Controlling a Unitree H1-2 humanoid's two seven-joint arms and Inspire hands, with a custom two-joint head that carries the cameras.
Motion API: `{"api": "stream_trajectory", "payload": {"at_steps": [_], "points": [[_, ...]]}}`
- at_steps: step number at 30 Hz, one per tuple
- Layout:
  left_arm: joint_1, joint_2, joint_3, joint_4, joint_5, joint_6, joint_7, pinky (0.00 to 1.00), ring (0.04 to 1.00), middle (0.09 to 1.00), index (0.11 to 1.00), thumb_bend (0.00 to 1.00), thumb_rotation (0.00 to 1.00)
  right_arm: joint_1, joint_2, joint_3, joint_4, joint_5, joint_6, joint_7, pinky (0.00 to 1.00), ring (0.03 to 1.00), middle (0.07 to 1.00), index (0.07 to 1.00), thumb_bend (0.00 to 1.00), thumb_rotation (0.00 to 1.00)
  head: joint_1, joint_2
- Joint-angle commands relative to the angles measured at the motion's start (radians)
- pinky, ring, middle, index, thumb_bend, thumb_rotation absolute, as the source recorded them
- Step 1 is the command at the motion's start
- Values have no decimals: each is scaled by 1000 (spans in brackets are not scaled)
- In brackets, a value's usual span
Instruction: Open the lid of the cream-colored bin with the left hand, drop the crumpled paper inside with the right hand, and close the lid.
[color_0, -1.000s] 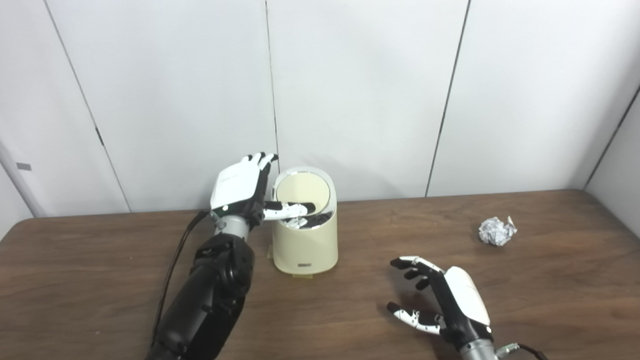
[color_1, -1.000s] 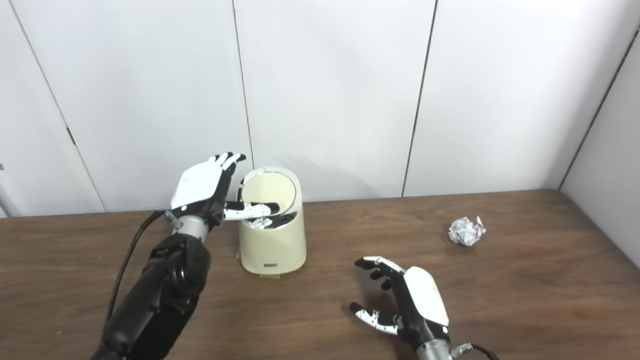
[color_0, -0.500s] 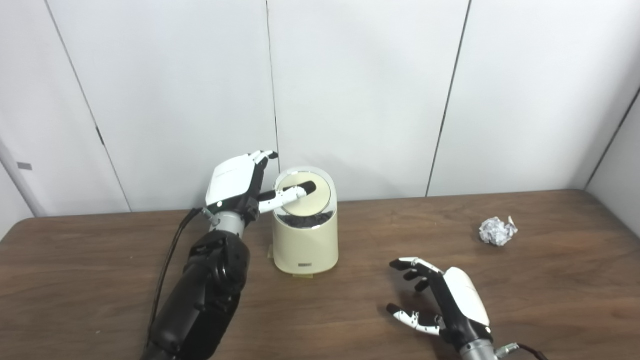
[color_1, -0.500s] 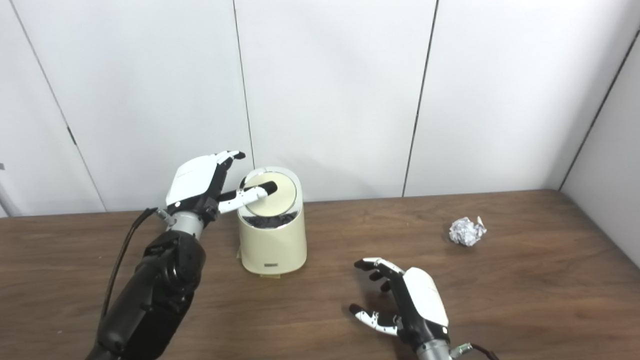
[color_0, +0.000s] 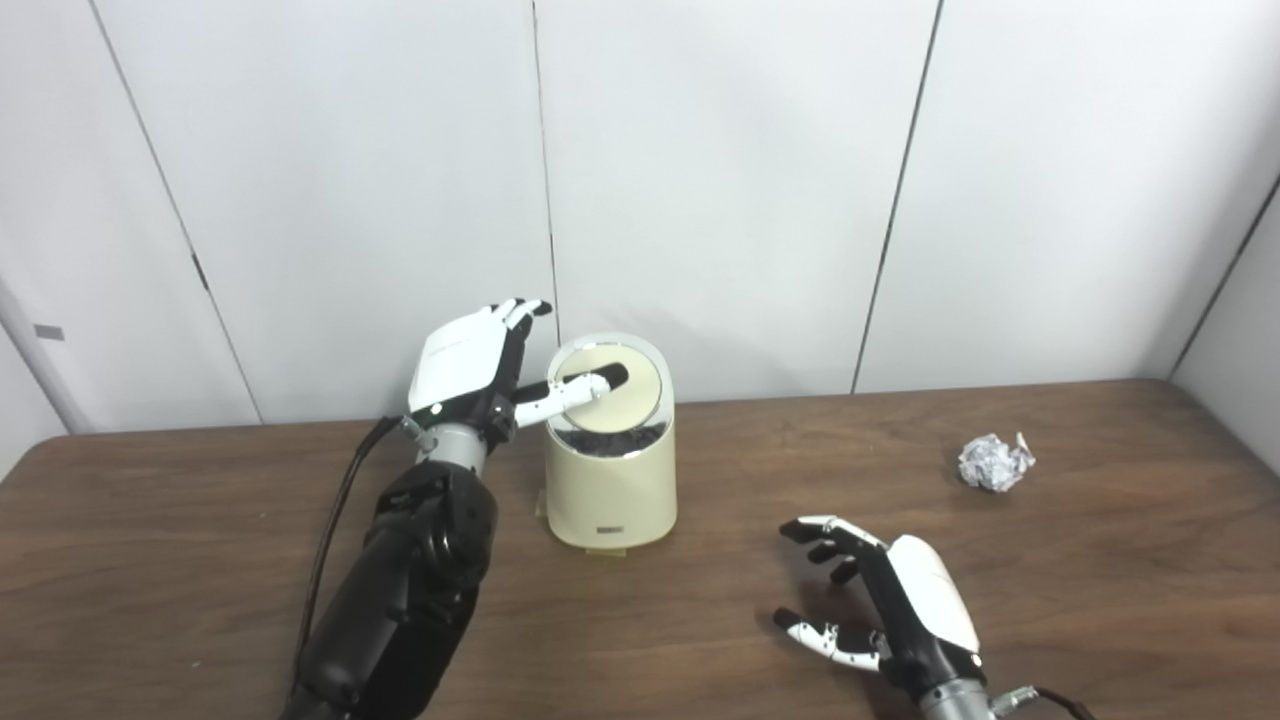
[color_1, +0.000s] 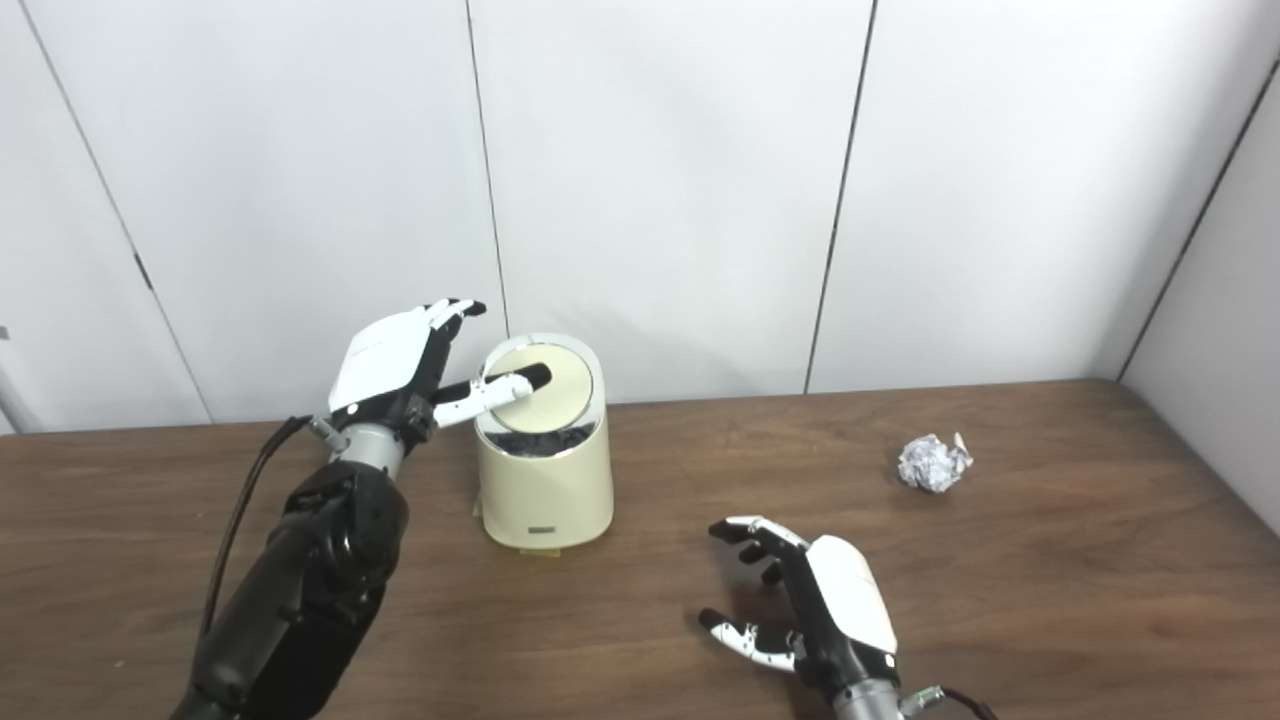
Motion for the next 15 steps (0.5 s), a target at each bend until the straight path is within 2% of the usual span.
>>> {"api": "stream_trajectory", "payload": {"at_steps": [1,5,7,15], "points": [[-53,9,0,-2,27,3,24,891,951,939,920,858,856,-1,22,8,-3,4,-10,-15,549,668,721,703,344,67,-2,1],[-61,8,-7,28,42,-1,40,873,938,925,907,804,734,0,22,8,-5,7,-12,-14,547,667,722,704,340,76,-4,0],[-65,6,-10,43,46,-6,50,869,935,923,905,798,718,0,23,8,-6,9,-12,-13,546,667,721,704,340,71,-5,0],[-78,13,-39,122,82,-22,90,856,924,917,901,771,530,1,23,9,-6,4,-18,-20,545,665,716,699,342,62,-8,0]]}}
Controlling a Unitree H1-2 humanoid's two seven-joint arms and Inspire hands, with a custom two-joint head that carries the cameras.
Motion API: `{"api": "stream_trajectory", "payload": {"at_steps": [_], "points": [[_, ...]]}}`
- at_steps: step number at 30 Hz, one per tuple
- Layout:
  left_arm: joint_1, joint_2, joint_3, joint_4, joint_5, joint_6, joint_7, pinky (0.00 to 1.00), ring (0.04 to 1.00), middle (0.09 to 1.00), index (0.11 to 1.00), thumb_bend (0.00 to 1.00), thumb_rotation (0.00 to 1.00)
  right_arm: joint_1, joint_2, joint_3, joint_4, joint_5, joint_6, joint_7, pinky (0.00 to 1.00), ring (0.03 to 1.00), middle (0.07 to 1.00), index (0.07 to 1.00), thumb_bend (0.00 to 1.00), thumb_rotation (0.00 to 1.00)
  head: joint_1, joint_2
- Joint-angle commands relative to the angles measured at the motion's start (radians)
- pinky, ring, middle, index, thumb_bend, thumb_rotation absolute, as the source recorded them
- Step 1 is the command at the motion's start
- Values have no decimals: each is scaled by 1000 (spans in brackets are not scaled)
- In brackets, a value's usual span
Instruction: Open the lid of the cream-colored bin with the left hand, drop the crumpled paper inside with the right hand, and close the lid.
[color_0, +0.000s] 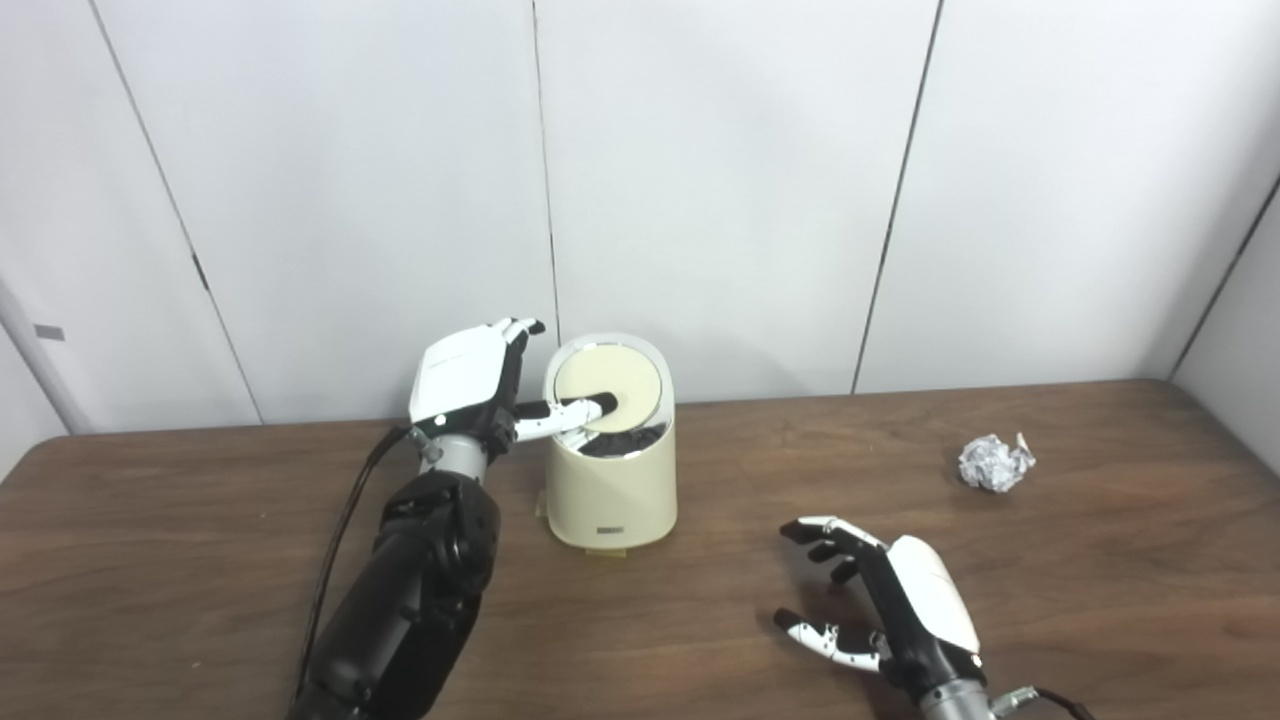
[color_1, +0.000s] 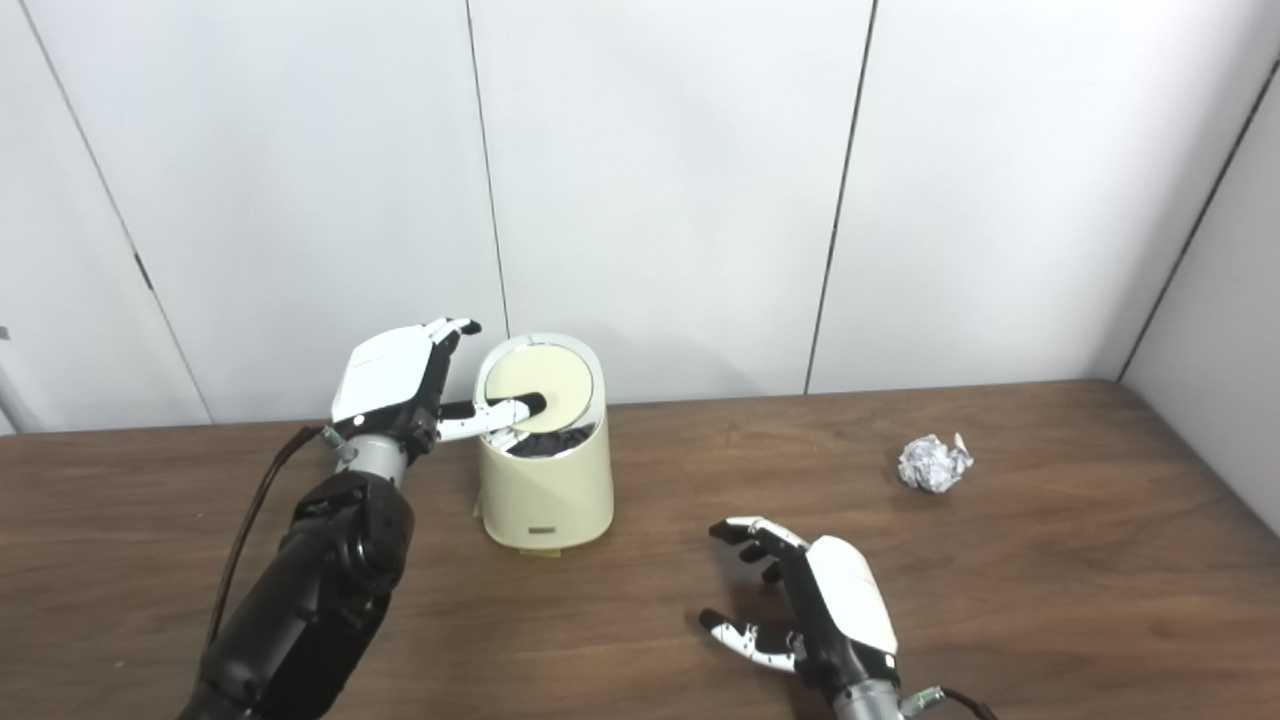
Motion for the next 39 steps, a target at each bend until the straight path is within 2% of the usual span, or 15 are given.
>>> {"api": "stream_trajectory", "payload": {"at_steps": [1,5,7,9,14,22,24,25,26,27,28,31,39], "points": [[-61,14,-11,8,34,-13,35,857,924,917,902,770,509,1,23,9,-5,6,-20,-21,544,664,716,698,342,59,0,0],[-59,22,-21,28,35,-23,51,855,927,921,910,784,392,2,25,8,-6,12,-20,-19,545,666,719,701,342,61,1,1],[-57,27,-28,33,41,-29,62,843,918,914,908,834,320,2,25,8,-6,13,-20,-19,545,668,720,700,342,59,1,2],[-58,36,-45,35,64,-31,77,847,907,899,901,946,200,2,25,9,-6,10,-21,-20,546,669,722,700,340,63,1,2],[-65,59,-88,30,118,-31,87,895,929,911,916,999,133,2,24,11,-10,5,-15,-16,540,665,725,704,336,74,2,3],[-61,64,-93,11,126,-43,98,896,927,907,911,1000,125,2,28,9,-10,1,-8,-16,535,660,725,706,339,87,1,4],[-55,62,-85,3,110,-47,93,898,930,910,913,977,257,2,27,9,-12,1,-6,-14,540,663,725,706,340,82,1,4],[-52,60,-79,-6,100,-49,87,899,932,912,915,929,404,2,26,9,-12,1,-7,-14,541,663,724,705,340,78,2,5],[-48,59,-74,-15,92,-52,84,902,935,915,916,862,622,2,25,9,-11,3,-10,-14,541,663,722,704,341,73,3,5],[-45,60,-71,-22,88,-61,87,897,930,912,910,849,779,2,25,9,-11,3,-10,-14,546,666,722,703,341,69,3,5],[-43,61,-69,-26,84,-71,92,859,904,888,881,894,943,2,25,9,-11,2,-10,-14,531,656,723,703,341,66,3,5],[-39,64,-60,-33,69,-92,95,839,889,870,859,943,991,1,24,10,-11,3,-10,-11,537,661,721,705,340,67,2,4],[-37,62,-41,-36,61,-94,80,826,878,859,842,974,1000,-2,22,10,-2,6,-18,-15,541,664,720,701,343,64,2,3]]}}
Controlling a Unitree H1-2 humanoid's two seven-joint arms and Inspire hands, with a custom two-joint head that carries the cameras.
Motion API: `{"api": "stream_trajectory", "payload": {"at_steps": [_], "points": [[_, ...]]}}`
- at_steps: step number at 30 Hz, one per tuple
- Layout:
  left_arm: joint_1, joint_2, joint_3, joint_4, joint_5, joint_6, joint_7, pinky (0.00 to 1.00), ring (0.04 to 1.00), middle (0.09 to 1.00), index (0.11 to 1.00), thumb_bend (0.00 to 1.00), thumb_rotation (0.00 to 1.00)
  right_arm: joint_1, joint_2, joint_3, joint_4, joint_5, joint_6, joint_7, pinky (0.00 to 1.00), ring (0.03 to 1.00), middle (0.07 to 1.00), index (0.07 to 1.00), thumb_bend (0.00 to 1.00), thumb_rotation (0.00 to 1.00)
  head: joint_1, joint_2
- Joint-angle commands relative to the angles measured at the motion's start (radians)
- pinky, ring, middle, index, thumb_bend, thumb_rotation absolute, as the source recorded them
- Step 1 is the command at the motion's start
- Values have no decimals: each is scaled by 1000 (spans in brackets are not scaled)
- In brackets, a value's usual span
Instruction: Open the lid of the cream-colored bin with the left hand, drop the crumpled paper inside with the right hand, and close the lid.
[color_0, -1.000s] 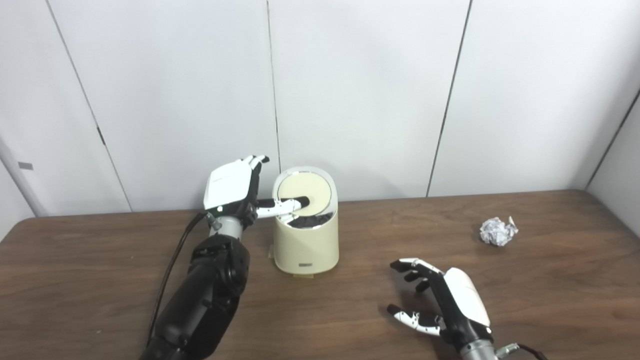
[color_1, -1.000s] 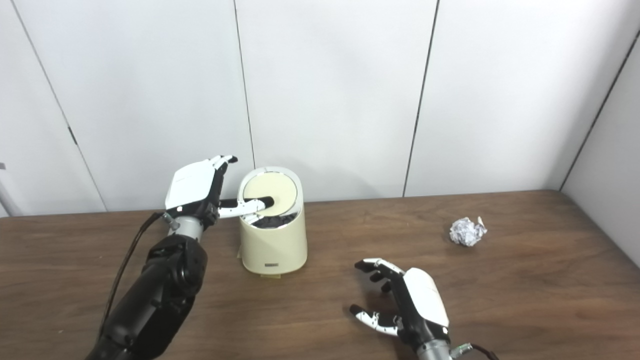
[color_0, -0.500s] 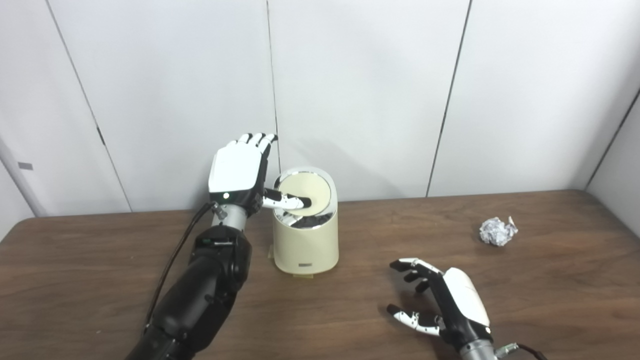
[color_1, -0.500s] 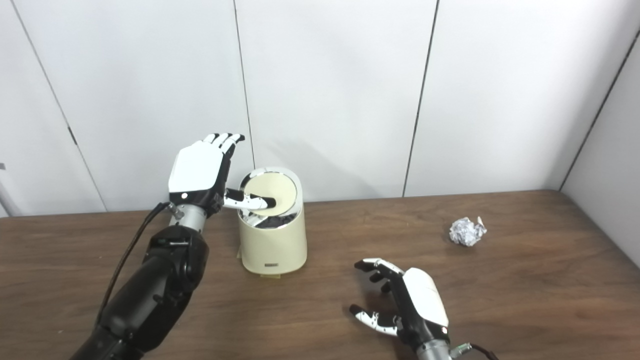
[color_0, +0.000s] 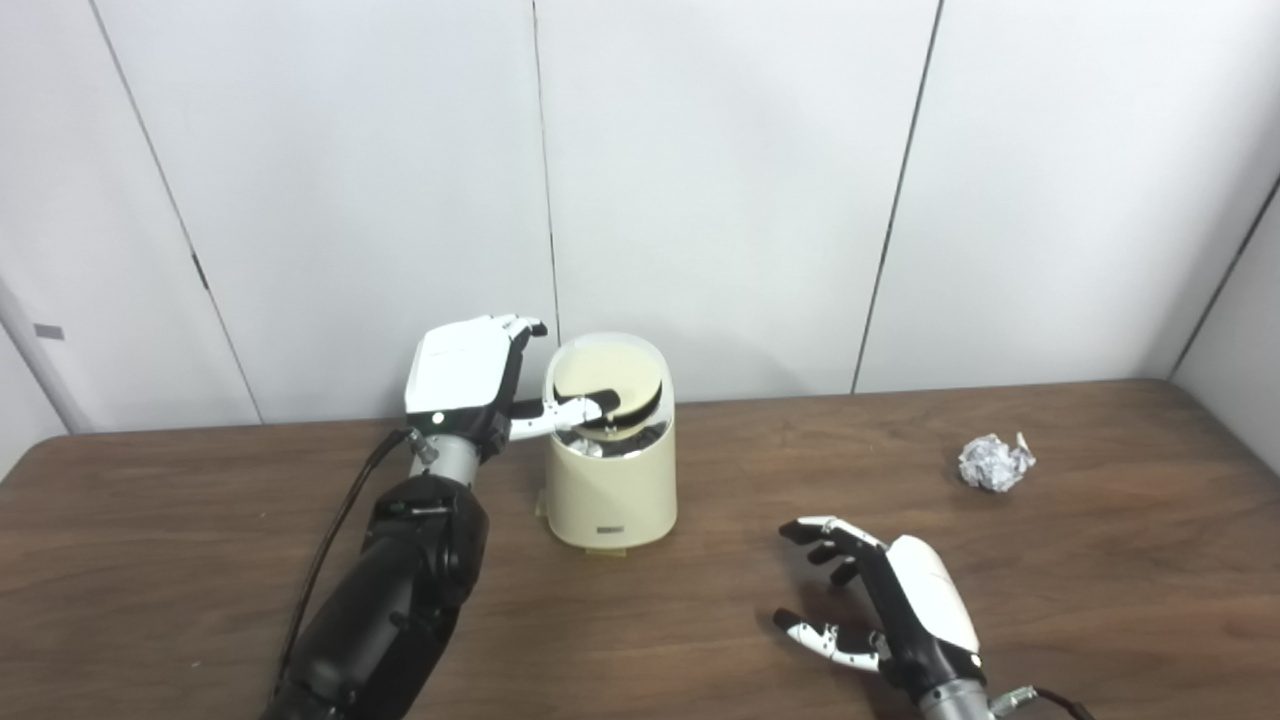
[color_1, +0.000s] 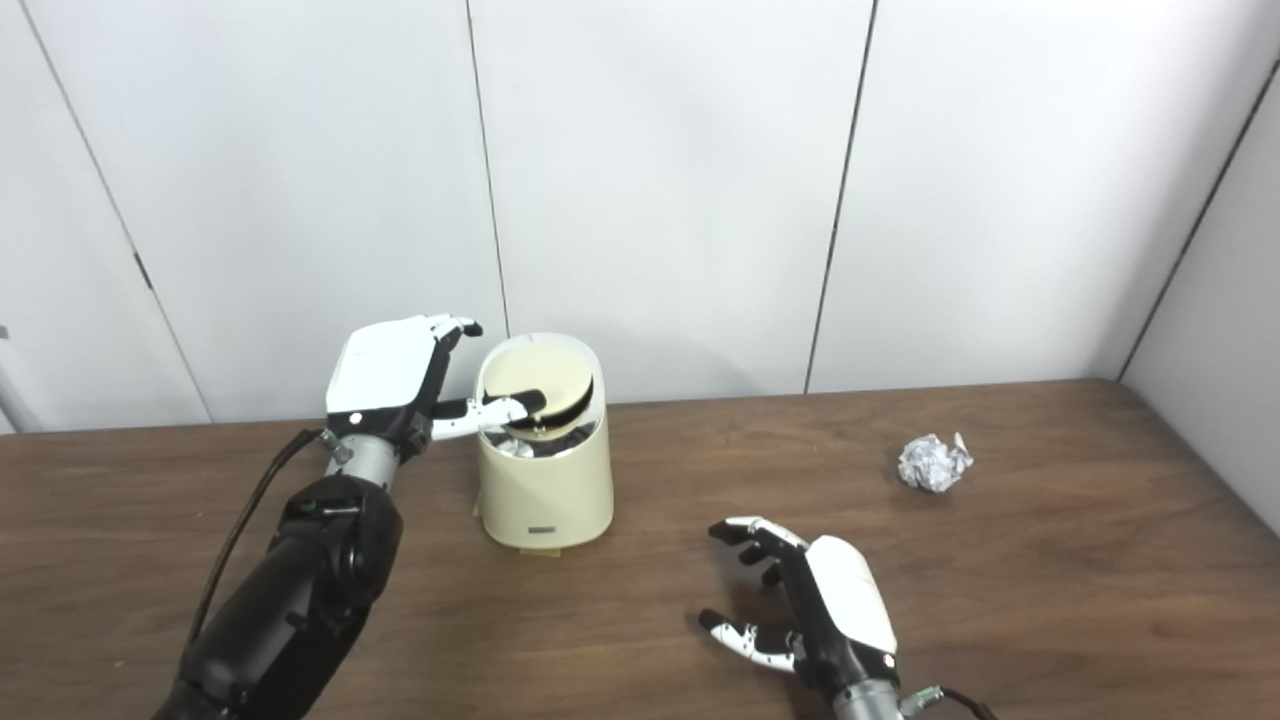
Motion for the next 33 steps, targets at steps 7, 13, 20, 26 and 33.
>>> {"api": "stream_trajectory", "payload": {"at_steps": [7,13,20,26,33], "points": [[-41,5,20,-39,1,-8,2,832,881,862,849,972,1000,-1,21,9,-5,7,-9,-11,546,668,724,704,343,72,2,0],[-37,6,23,-42,5,-18,17,813,870,852,839,948,1000,-1,21,9,-5,5,-6,-8,541,666,725,705,341,81,3,1],[-29,10,26,-56,3,-24,15,827,879,860,845,966,1000,-1,18,8,-3,10,-10,-8,542,667,726,707,339,85,7,0],[-8,21,36,-114,4,-32,10,839,892,872,854,1000,1000,-6,17,7,8,11,-16,-12,544,665,722,703,343,72,11,-5],[24,40,46,-186,22,-27,-14,855,893,869,862,1000,1000,-9,15,6,16,20,-19,-10,552,671,725,706,344,71,14,-8]]}}
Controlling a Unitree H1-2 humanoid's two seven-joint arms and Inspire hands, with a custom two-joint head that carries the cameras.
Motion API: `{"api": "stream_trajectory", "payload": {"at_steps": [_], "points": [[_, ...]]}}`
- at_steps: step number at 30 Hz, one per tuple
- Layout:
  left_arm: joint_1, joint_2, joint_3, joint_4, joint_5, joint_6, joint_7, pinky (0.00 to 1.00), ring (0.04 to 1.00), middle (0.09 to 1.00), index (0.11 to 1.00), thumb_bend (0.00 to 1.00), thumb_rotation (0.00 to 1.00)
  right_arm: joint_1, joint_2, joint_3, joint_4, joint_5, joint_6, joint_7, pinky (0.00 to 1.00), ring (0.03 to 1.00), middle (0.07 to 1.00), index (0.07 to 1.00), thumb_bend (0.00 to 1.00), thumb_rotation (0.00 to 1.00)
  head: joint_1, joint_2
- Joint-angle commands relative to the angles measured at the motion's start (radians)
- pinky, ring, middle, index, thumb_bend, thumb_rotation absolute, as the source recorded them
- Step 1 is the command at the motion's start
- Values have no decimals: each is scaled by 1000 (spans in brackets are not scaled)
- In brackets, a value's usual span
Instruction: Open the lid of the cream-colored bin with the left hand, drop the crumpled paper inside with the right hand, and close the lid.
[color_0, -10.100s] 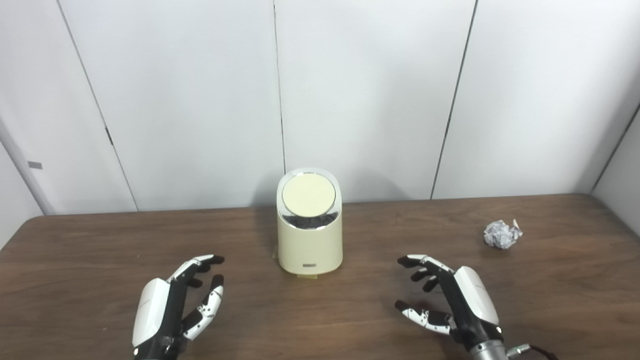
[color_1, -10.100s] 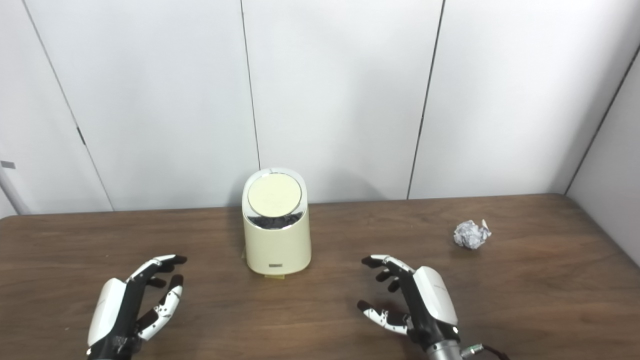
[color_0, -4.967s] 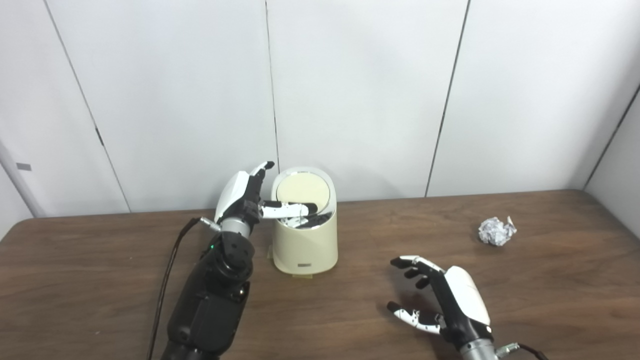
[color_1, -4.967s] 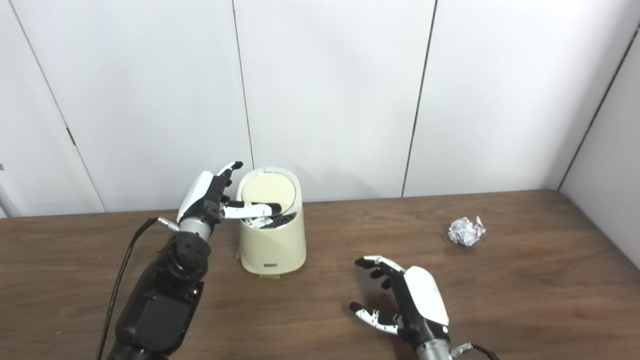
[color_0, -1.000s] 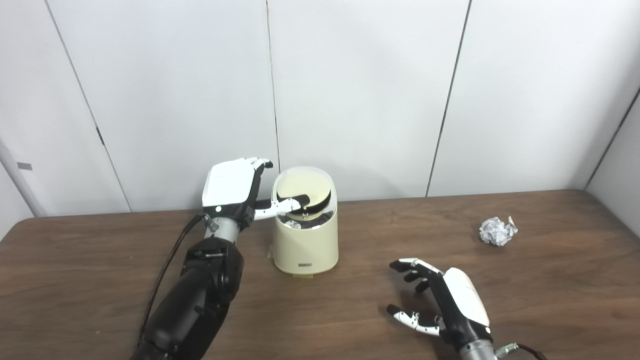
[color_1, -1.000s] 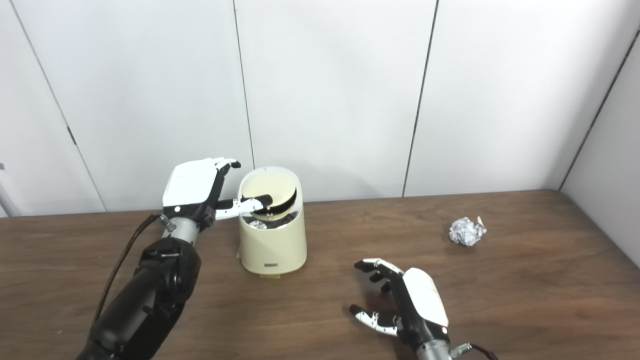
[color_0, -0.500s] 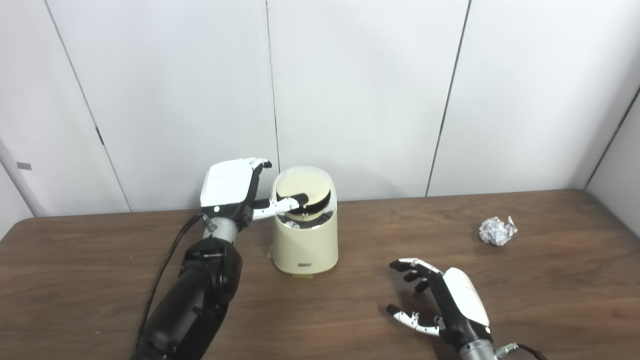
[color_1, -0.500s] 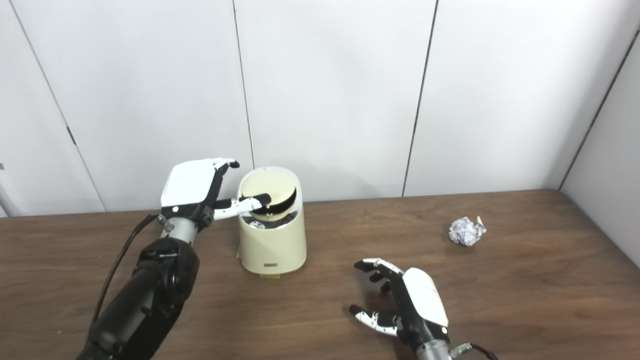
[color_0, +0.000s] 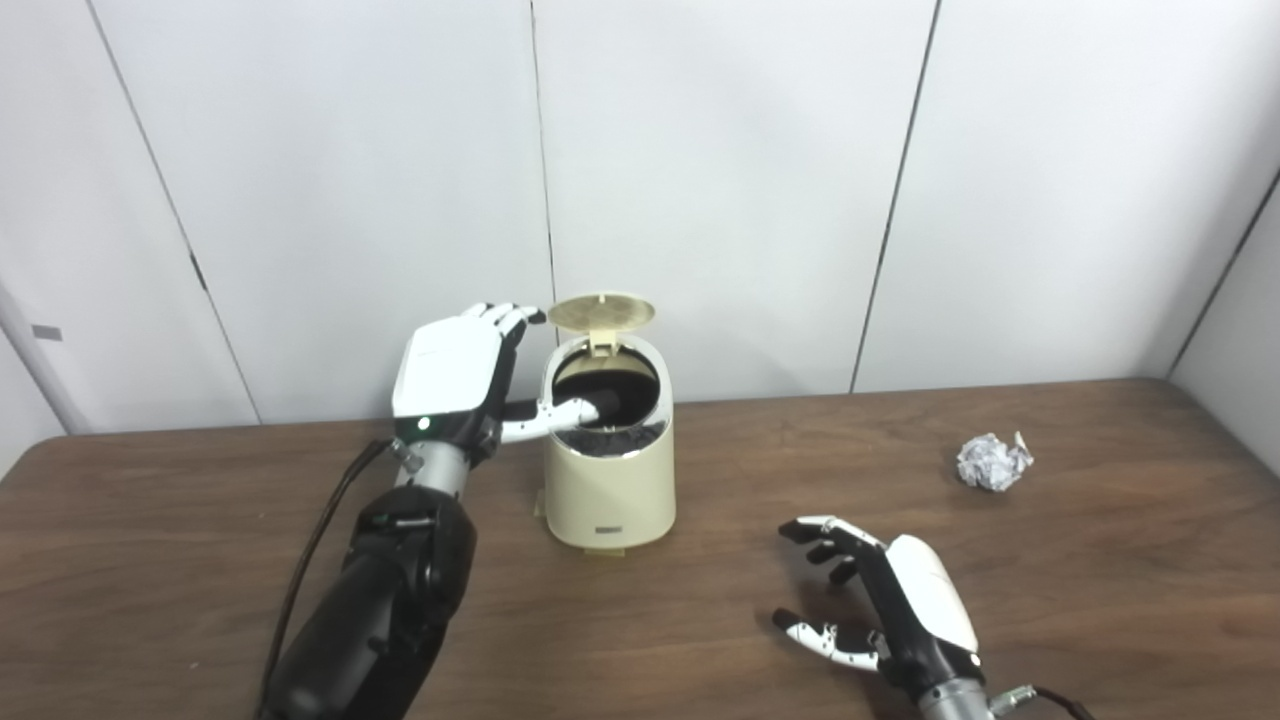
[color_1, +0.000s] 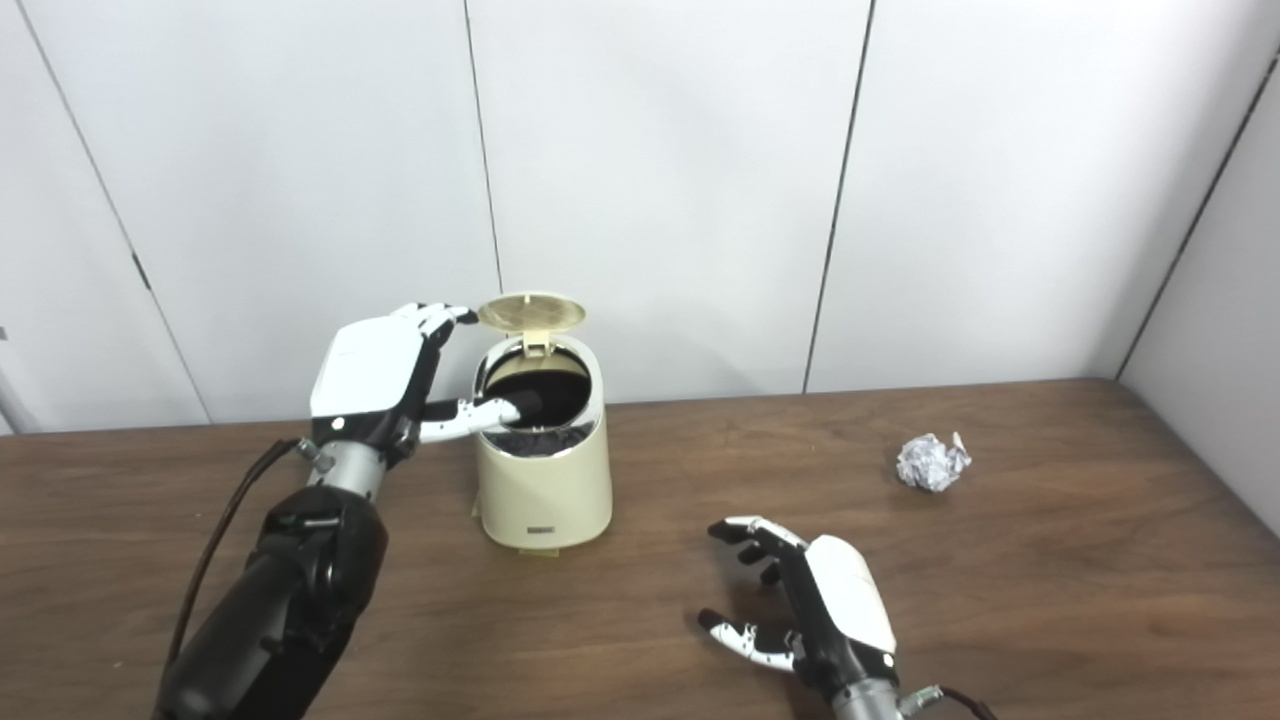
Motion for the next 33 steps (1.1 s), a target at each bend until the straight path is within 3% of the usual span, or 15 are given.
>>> {"api": "stream_trajectory", "payload": {"at_steps": [1,11,15,18,19,21,24,27,33], "points": [[-37,18,17,-62,18,-11,7,859,894,871,865,1000,1000,-6,14,7,14,9,-22,-15,552,670,724,705,345,67,-1,0],[58,23,58,-205,21,-7,-12,861,893,876,868,1000,1000,-10,2,7,21,-9,-41,-37,530,654,719,699,356,44,5,-1],[114,14,86,-251,2,-25,8,835,891,872,867,987,1000,-24,-25,9,-9,-105,-12,-72,542,648,695,694,508,141,2,-4],[166,-9,124,-275,-62,-76,52,744,841,843,846,964,954,-48,-61,3,-66,-166,40,-22,572,677,725,719,646,231,1,-6],[189,-20,141,-286,-97,-93,64,632,768,810,827,951,904,-61,-76,-2,-89,-189,66,6,583,693,745,739,740,281,-2,-7],[226,-39,168,-306,-153,-122,73,554,712,786,812,939,868,-85,-103,-11,-120,-214,104,52,592,709,764,759,813,333,-7,-8],[291,-54,195,-332,-212,-172,85,543,709,775,798,898,831,-139,-163,-35,-134,-240,146,112,630,744,792,792,880,397,-17,-9],[345,-62,208,-351,-227,-191,93,556,729,780,791,893,857,-184,-212,-53,-121,-245,166,151,626,755,816,807,928,381,-25,-10],[467,-68,226,-339,-242,-272,142,602,737,769,750,829,840,-290,-335,-68,-9,-243,185,228,685,835,883,842,955,414,-23,-12]]}}
